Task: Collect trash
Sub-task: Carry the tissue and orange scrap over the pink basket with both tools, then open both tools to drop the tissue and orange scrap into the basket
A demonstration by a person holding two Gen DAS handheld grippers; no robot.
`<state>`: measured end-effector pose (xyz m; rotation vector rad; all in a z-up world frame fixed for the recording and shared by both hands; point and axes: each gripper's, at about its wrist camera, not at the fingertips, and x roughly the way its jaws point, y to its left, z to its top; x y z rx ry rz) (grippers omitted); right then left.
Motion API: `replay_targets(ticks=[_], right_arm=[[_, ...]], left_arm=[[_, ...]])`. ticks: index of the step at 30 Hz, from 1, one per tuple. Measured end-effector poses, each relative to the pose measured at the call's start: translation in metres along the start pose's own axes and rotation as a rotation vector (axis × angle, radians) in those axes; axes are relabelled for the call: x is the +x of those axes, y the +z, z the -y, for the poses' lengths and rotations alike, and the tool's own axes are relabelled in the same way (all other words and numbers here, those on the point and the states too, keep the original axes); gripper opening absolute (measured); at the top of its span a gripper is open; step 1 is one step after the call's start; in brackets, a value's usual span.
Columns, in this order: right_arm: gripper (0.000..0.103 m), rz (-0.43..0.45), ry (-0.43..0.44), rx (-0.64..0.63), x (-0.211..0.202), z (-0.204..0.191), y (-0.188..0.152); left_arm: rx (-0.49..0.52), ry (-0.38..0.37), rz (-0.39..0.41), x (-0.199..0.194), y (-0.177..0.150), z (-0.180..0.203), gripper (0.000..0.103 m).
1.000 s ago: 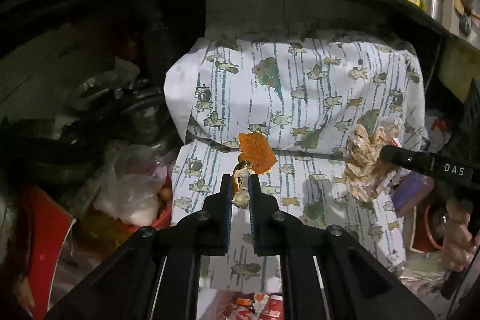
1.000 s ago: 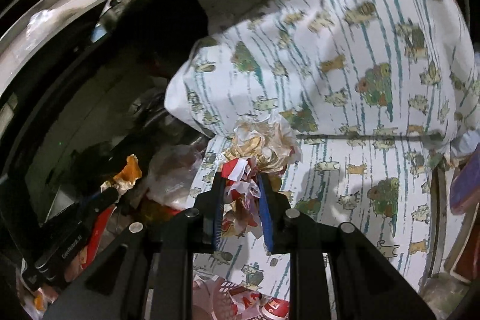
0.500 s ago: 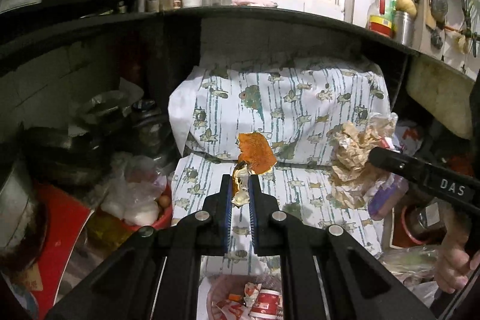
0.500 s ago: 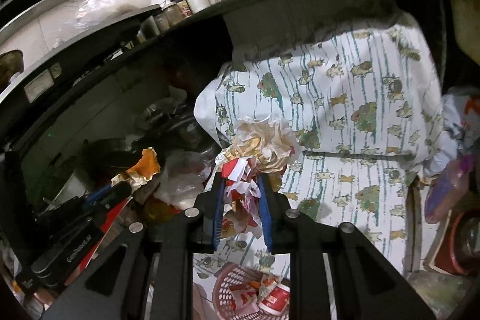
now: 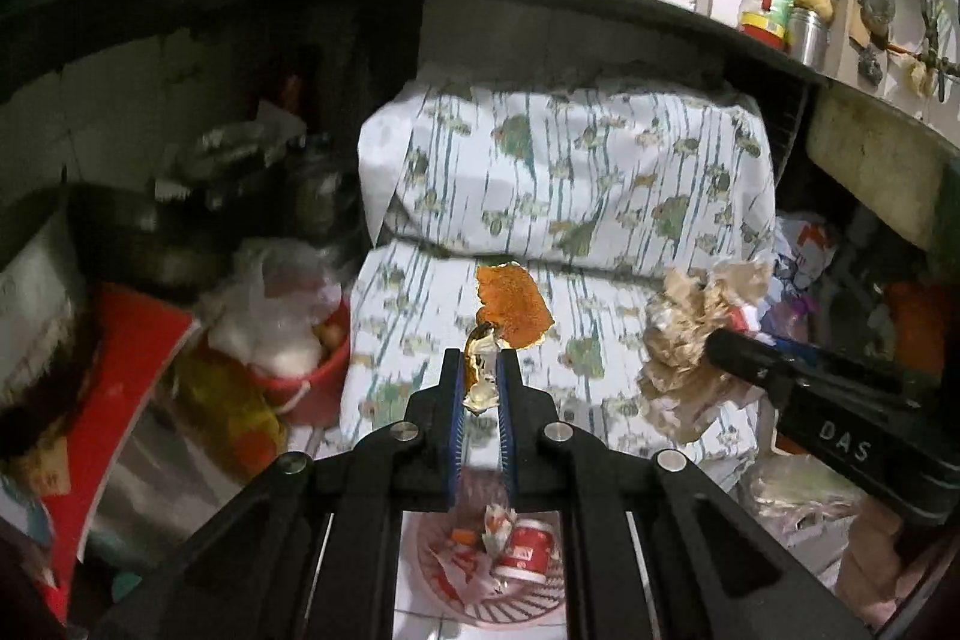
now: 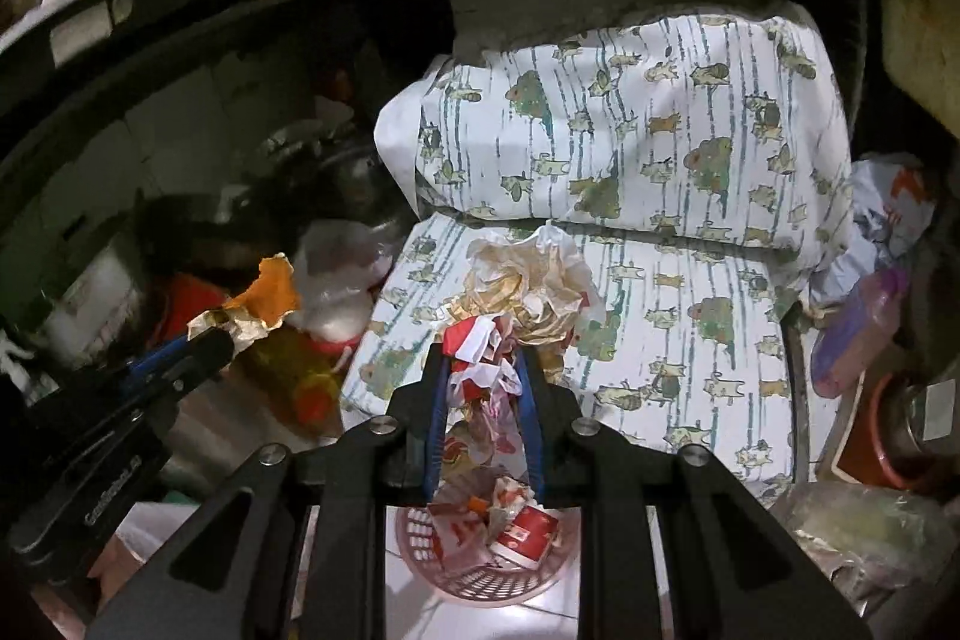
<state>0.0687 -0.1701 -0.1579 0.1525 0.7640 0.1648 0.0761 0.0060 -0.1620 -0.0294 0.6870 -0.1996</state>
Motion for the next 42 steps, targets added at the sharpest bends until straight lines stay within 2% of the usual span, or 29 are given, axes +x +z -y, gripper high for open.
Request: replay_targets(ticks=[3, 7, 10, 13, 16, 21, 24, 27, 37, 40, 42], right_arm=[[0.021, -0.001, -0.018, -0.030, 0.007, -0.004, -0.012], [0.021, -0.048, -0.019, -0.024, 0.027, -0.001, -0.026], [0.021, -0.071, -0.040, -0.025, 0.040, 0.001, -0.034], [0.021, -0.081, -0.054, -0.029, 0.050, 0.002, -0.041], [0.021, -0.110, -0.042, -0.030, 0.063, 0.004, -0.048], [0.021, -0.175, -0.039, -0.046, 0.089, 0.006, -0.060], [0.021, -0.272, -0.002, -0.004, 0.111, 0.013, -0.067], [0.021, -0.326, 0.012, 0.041, 0.123, 0.021, -0.076], [0.022, -0.426, 0.048, 0.113, 0.143, 0.037, -0.092], [0.022, -0.444, 0.046, 0.130, 0.148, 0.040, -0.096], [0.025, -0.449, 0.035, 0.129, 0.150, 0.041, -0.097]], left_arm=[[-0.028, -0.018, -0.053, 0.013, -0.014, -0.005, 0.011], [-0.031, -0.022, -0.119, 0.034, -0.029, -0.005, 0.011], [-0.041, -0.093, -0.197, 0.053, -0.041, -0.004, 0.011], [-0.052, -0.067, -0.268, 0.075, -0.056, -0.004, 0.011], [-0.034, -0.002, -0.357, 0.099, -0.073, -0.003, 0.011], [-0.068, 0.002, -0.467, 0.129, -0.096, -0.010, 0.011], [-0.078, 0.014, -0.481, 0.140, -0.100, -0.012, 0.011], [-0.066, 0.026, -0.485, 0.145, -0.102, -0.008, 0.011], [-0.043, -0.017, -0.590, 0.168, -0.121, 0.004, 0.011], [-0.073, -0.037, -0.616, 0.173, -0.124, 0.003, 0.011], [-0.096, -0.051, -0.604, 0.173, -0.124, 0.002, 0.011]])
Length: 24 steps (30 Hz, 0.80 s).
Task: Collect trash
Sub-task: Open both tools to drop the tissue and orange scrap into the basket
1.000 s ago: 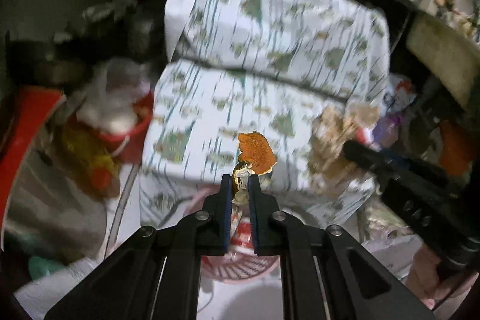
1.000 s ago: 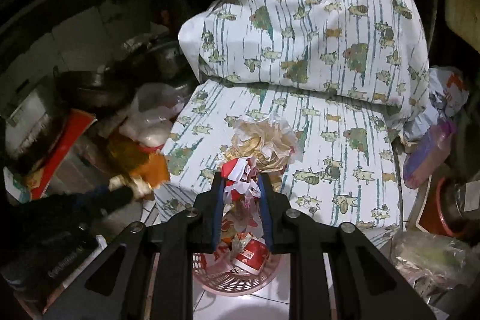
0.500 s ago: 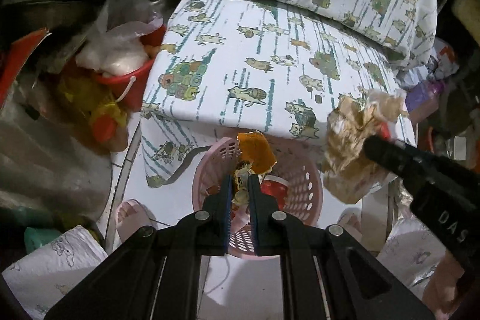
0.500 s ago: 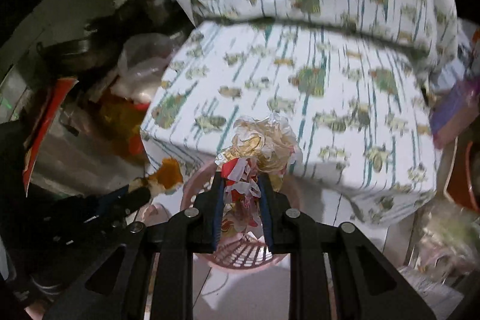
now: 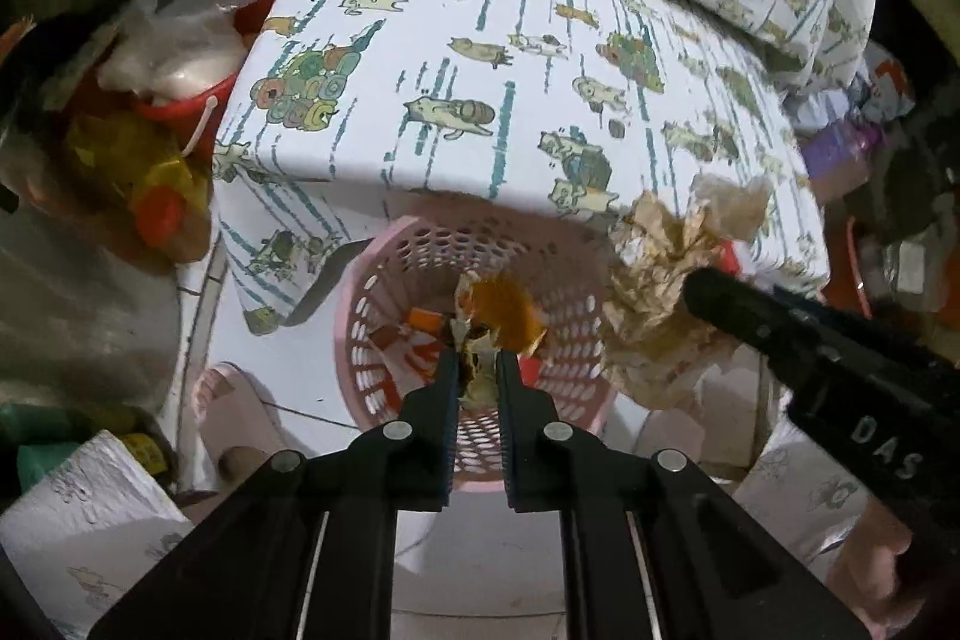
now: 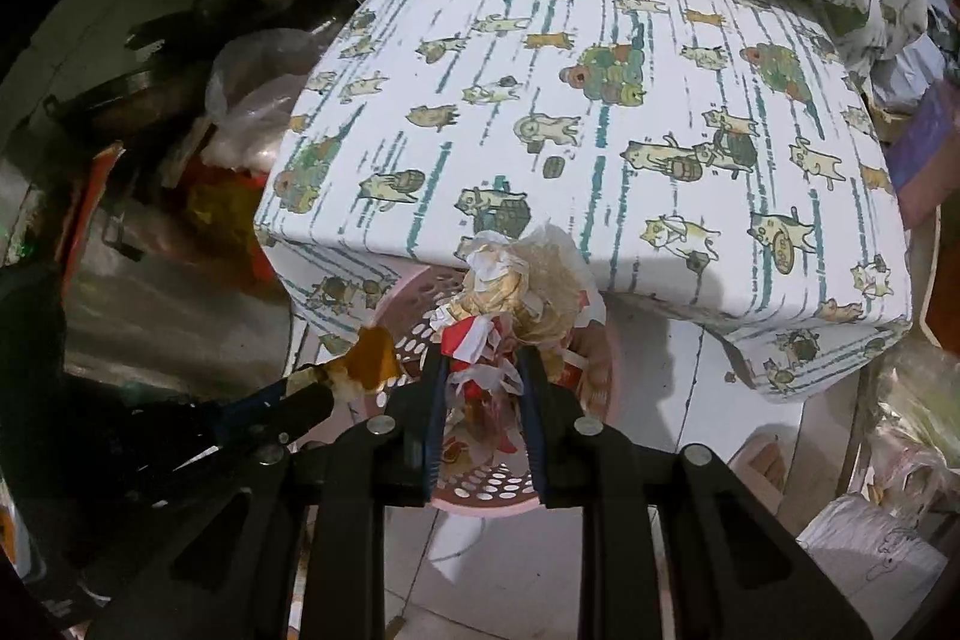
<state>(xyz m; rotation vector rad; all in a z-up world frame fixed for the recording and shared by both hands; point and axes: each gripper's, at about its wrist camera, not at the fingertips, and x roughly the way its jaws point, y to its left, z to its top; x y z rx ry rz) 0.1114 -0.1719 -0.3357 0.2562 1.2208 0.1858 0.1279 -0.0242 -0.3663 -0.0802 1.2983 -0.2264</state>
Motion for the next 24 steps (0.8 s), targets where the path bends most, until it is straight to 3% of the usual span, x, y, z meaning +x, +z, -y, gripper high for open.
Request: replay_targets(ticks=[2, 4, 11, 14, 16, 22, 24], right_arm=[[0.026, -0.006, 0.004, 0.012, 0.001, 0.002, 0.000], [0.027, -0.010, 0.019, 0.030, 0.001, 0.005, 0.002], [0.036, 0.000, 0.055, 0.060, -0.005, 0.010, 0.007], [0.041, 0.013, 0.065, 0.063, -0.009, 0.009, 0.007], [0.043, 0.027, 0.074, 0.060, -0.015, 0.007, 0.008], [0.057, 0.117, 0.078, 0.033, -0.043, 0.001, 0.010], [0.064, 0.164, 0.071, 0.040, -0.056, 0.003, 0.010]], left_arm=[[-0.003, -0.005, 0.029, -0.005, 0.002, 0.000, 0.012], [0.004, 0.010, 0.046, -0.010, 0.004, 0.001, 0.023], [-0.041, 0.040, 0.088, -0.024, 0.010, -0.013, 0.030], [-0.042, 0.078, 0.137, -0.035, 0.013, -0.016, 0.047], [-0.021, 0.123, 0.200, -0.045, 0.013, -0.013, 0.064], [0.019, 0.199, 0.365, -0.086, 0.012, -0.007, 0.084], [0.014, 0.209, 0.410, -0.099, 0.011, -0.007, 0.084]])
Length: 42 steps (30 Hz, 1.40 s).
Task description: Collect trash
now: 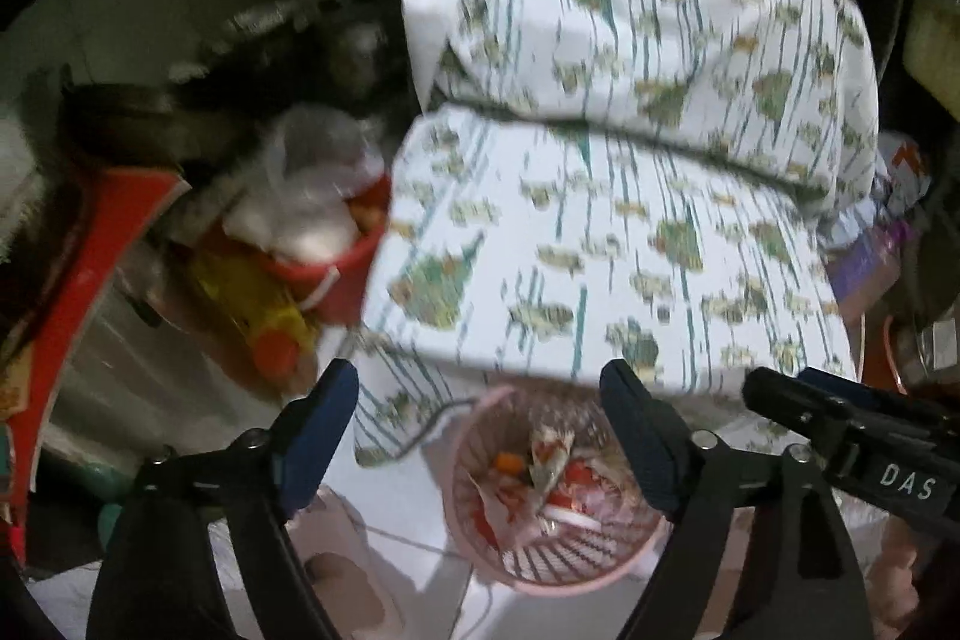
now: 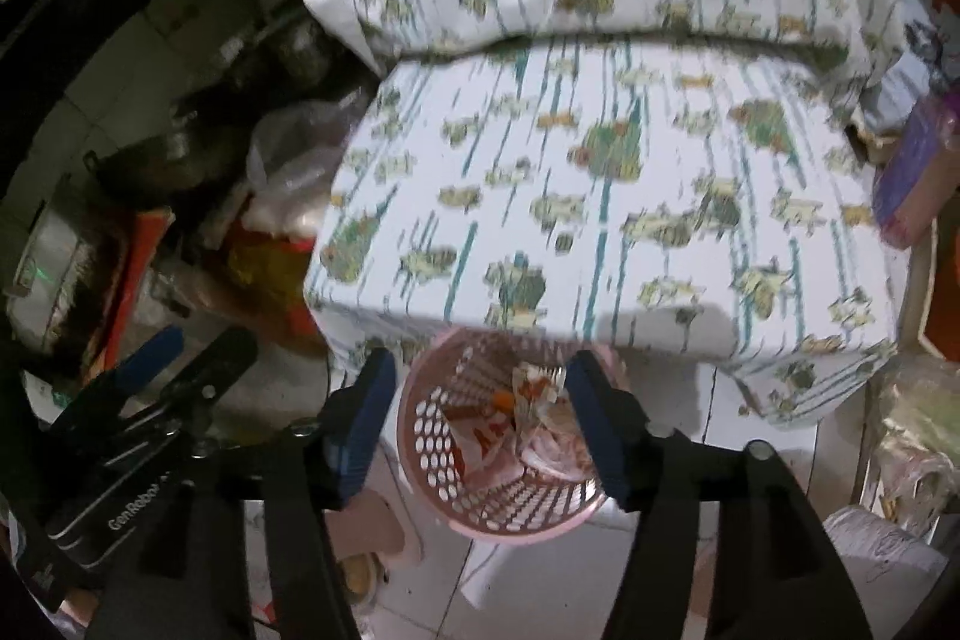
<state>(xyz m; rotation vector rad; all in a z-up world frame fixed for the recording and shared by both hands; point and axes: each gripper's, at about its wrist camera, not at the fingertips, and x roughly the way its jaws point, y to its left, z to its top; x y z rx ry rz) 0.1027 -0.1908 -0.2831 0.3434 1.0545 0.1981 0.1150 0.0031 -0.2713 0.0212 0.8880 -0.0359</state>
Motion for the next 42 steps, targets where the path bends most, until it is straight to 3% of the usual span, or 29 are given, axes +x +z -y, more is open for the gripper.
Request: replay_targets(ticks=[7, 12, 15, 16, 19, 22, 25, 28, 35, 40, 42], right_arm=[[0.073, 0.187, -0.074, -0.033, -0.048, -0.005, 0.011], [0.091, 0.341, -0.101, -0.098, -0.094, -0.023, 0.019], [0.096, 0.424, -0.115, -0.113, -0.122, -0.033, 0.026], [0.097, 0.449, -0.120, -0.116, -0.131, -0.036, 0.029], [0.099, 0.523, -0.138, -0.116, -0.157, -0.044, 0.040], [0.101, 0.569, -0.144, -0.115, -0.179, -0.052, 0.053], [0.101, 0.612, -0.178, -0.119, -0.202, -0.061, 0.061], [0.103, 0.723, -0.262, -0.146, -0.232, -0.074, 0.062], [0.103, 0.622, -0.332, -0.215, -0.258, -0.093, 0.072], [0.103, 0.611, -0.270, -0.199, -0.268, -0.091, 0.055], [0.103, 0.627, -0.239, -0.183, -0.278, -0.092, 0.050]], left_arm=[[0.008, 0.028, 0.117, -0.039, 0.015, -0.006, 0.087], [0.002, 0.018, 0.180, -0.071, 0.027, -0.010, 0.089], [0.007, 0.015, 0.243, -0.094, 0.037, -0.011, 0.096], [0.010, 0.014, 0.271, -0.103, 0.043, -0.010, 0.103], [0.002, 0.065, 0.333, -0.124, 0.056, -0.011, 0.103], [0.015, 0.062, 0.416, -0.151, 0.069, -0.011, 0.103], [0.001, 0.019, 0.427, -0.170, 0.088, -0.013, 0.103], [0.002, 0.022, 0.418, -0.186, 0.105, -0.011, 0.103], [-0.014, 0.030, 0.384, -0.210, 0.125, -0.008, 0.103], [-0.041, 0.048, 0.354, -0.225, 0.112, -0.012, 0.103], [-0.067, 0.012, 0.360, -0.241, 0.108, -0.016, 0.103]])
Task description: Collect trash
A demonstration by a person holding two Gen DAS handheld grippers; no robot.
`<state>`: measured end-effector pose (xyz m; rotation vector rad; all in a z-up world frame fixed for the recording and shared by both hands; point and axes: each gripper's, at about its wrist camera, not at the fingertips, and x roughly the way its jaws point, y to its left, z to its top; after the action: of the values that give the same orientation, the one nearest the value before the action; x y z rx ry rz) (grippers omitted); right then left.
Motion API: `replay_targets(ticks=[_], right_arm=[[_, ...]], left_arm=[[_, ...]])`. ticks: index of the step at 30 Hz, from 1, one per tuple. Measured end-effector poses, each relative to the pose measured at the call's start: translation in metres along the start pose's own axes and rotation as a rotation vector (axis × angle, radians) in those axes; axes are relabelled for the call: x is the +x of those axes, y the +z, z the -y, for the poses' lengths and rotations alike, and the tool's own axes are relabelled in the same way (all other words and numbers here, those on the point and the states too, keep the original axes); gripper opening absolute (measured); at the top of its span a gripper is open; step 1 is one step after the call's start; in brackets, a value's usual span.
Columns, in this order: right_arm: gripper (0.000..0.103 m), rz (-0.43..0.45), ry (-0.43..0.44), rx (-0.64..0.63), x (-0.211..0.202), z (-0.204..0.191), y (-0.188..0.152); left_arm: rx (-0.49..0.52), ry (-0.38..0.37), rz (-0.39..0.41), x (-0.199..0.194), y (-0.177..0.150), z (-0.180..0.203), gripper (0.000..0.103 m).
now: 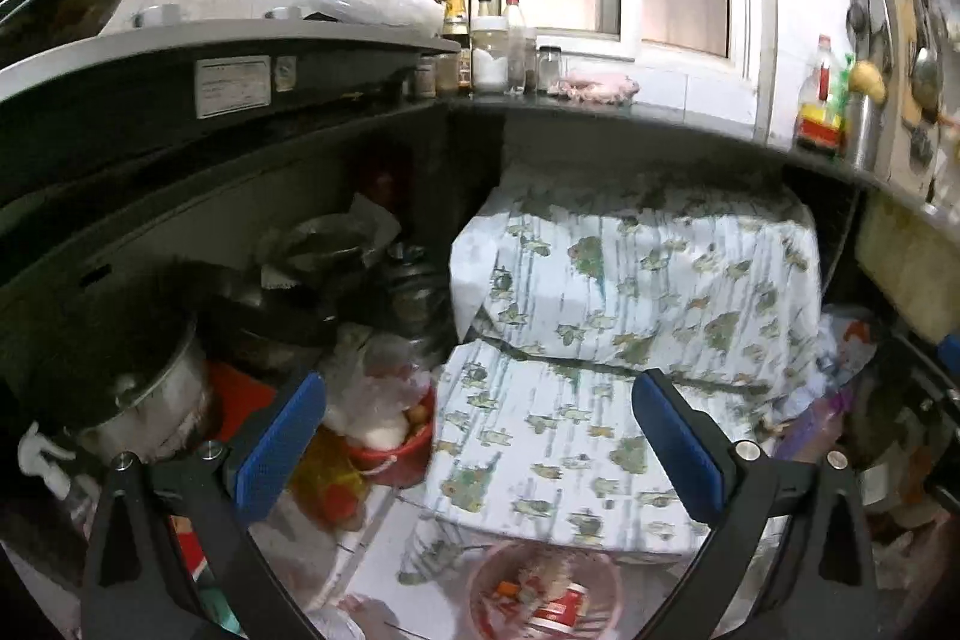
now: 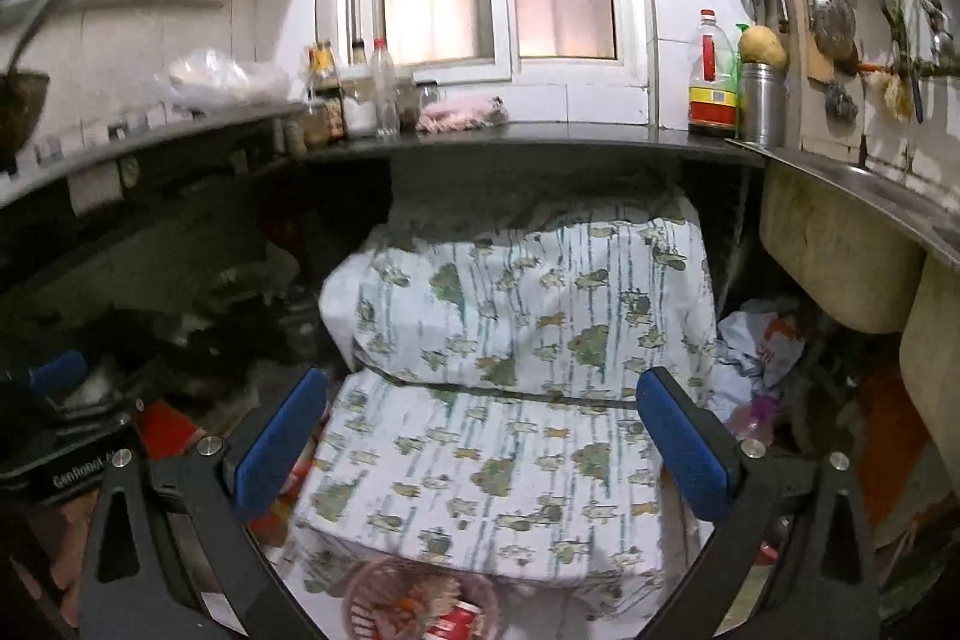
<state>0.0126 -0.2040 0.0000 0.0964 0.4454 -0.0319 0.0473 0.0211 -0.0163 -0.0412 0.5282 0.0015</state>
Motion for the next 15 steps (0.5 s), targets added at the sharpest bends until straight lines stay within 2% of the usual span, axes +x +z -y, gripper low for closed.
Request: replay_targets(ticks=[2, 7, 10, 12, 15], right_arm=[[0.103, 0.025, 0.026, 0.003, -0.018, 0.000, 0.006], [0.103, 0.118, 0.016, -0.030, -0.065, -0.008, 0.009], [0.103, 0.155, 0.004, -0.026, -0.080, -0.010, 0.010], [0.103, 0.157, 0.008, -0.025, -0.083, -0.012, 0.010], [0.103, 0.146, 0.016, -0.026, -0.082, -0.013, 0.010]], left_arm=[[-0.020, -0.028, 0.017, -0.019, 0.001, -0.003, 0.103], [0.031, 0.054, 0.073, -0.052, 0.001, 0.004, 0.103], [0.018, 0.019, 0.084, -0.060, 0.001, 0.003, 0.103], [0.013, 0.003, 0.092, -0.063, 0.001, 0.002, 0.103], [0.035, 0.019, 0.097, -0.065, -0.001, 0.004, 0.103]])
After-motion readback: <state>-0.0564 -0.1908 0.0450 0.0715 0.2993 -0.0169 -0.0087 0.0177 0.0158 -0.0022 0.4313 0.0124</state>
